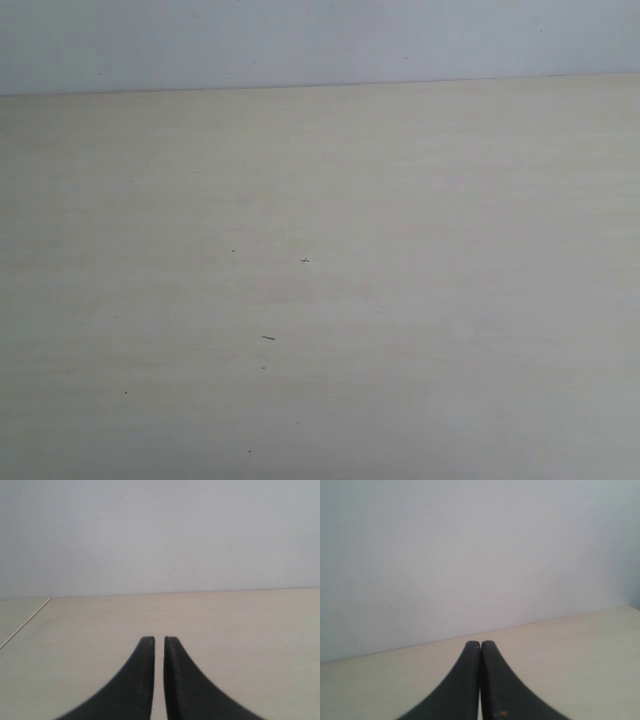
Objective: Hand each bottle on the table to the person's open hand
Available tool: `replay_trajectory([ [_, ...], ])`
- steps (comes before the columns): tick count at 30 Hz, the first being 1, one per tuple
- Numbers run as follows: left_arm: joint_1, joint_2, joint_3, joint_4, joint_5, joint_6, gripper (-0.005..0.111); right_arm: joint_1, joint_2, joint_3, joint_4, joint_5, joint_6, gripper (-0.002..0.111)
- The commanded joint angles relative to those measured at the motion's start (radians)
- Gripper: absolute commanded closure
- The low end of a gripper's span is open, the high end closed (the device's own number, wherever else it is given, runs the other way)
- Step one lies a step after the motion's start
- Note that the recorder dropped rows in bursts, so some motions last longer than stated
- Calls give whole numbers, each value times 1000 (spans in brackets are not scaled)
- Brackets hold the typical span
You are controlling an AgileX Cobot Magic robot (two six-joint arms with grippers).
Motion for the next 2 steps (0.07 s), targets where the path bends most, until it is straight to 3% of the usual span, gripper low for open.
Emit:
replay_trajectory([
  [1,3,-6,4,-3,-10,0,97,-5,-4,4,-2,0,0,108],
  [2,3,-6,4,-3,-10,0,97,-5,-4,4,-2,0,0,108],
])
